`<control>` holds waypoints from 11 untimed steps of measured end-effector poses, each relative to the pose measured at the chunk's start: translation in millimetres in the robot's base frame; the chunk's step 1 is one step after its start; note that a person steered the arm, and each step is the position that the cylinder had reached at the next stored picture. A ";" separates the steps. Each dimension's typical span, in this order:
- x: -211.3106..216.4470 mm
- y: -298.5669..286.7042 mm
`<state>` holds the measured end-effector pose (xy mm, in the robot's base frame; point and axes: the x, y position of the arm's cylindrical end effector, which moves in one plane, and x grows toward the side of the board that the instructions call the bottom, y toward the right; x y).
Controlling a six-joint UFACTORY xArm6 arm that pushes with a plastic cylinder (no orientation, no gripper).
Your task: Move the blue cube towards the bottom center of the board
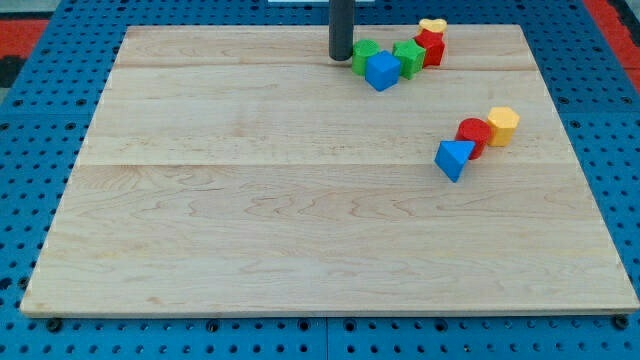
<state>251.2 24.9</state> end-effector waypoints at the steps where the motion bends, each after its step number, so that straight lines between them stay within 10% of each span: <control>1: 0.9 -6.8; 3: 117.4 -74.0; 4: 127.3 -5.9; 8: -58.5 233.3; 11: -8.7 79.7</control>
<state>242.5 104.6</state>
